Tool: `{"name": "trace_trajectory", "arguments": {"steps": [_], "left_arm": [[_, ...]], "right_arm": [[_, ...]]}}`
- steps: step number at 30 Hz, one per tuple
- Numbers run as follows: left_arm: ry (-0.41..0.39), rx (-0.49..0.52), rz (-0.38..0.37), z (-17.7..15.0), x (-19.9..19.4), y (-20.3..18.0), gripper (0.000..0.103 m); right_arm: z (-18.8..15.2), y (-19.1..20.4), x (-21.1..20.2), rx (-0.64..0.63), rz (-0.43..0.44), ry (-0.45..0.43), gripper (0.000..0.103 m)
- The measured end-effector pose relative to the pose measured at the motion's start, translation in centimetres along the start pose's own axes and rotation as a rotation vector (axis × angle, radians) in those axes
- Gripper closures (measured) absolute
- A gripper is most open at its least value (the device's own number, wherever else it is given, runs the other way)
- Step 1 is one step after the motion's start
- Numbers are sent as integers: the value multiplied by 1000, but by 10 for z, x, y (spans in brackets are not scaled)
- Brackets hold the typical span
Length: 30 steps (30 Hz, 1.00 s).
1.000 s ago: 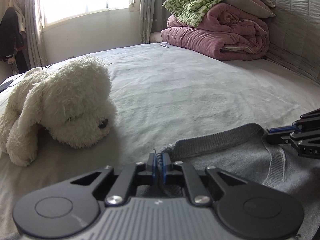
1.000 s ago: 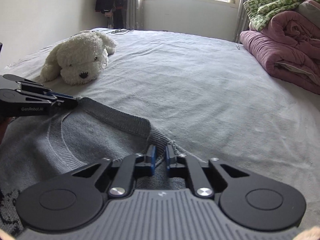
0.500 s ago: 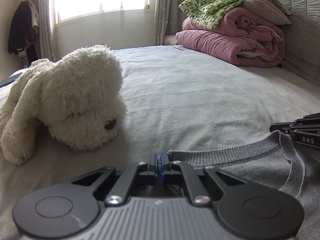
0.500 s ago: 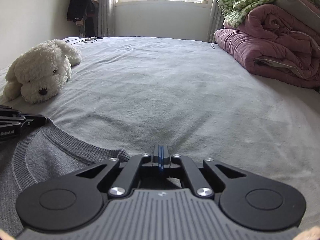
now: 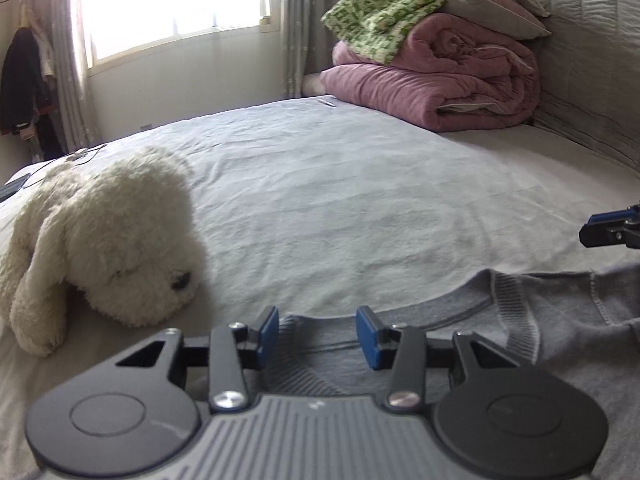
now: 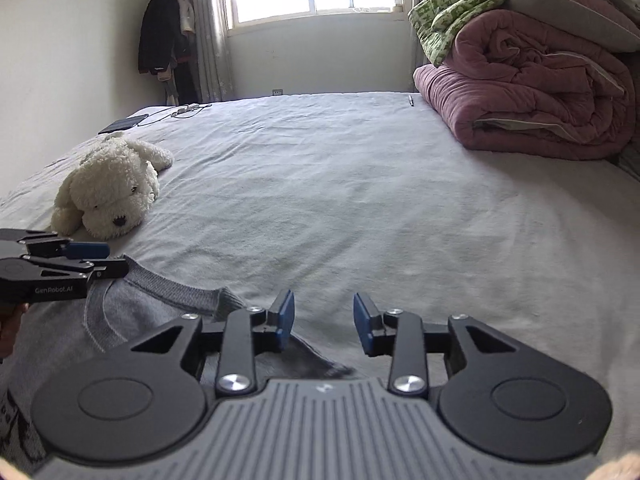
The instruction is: Fold clothes
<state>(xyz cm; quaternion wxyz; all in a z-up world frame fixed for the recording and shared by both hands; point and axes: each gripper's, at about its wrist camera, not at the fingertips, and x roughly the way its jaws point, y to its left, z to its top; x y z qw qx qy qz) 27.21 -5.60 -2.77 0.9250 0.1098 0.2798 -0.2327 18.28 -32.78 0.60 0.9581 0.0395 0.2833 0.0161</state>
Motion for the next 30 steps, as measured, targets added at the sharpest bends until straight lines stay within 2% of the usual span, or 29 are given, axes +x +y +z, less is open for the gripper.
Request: {"name": "trace_trajectory", "arguments": {"steps": [3, 9, 17, 22, 24, 25, 26, 28, 30], "left_arm": [[6, 9, -63, 7, 2, -21, 58], [24, 33, -136, 12, 11, -55, 56], [34, 16, -210, 21, 32, -78, 56], [59, 10, -208, 17, 48, -85, 56], [55, -8, -206, 16, 49, -86, 63], [53, -18, -207, 16, 49, -87, 79], [52, -29, -207, 16, 49, -87, 101], [46, -49, -208, 16, 48, -88, 100], [-20, -66, -188, 17, 41, -89, 101]], "right_arm": [[-11, -17, -19, 0, 24, 11, 65], [-37, -41, -50, 2, 75, 28, 64], [-70, -74, -90, 3, 141, 51, 63], [-68, -80, -87, 0, 53, 43, 63], [-67, -82, -86, -1, 18, 40, 67], [-66, -84, -85, -2, 1, 38, 87], [-66, -85, -85, -3, -17, 36, 100], [-65, -87, -83, -4, -52, 33, 101], [-64, -90, -82, -5, -87, 29, 101]]}}
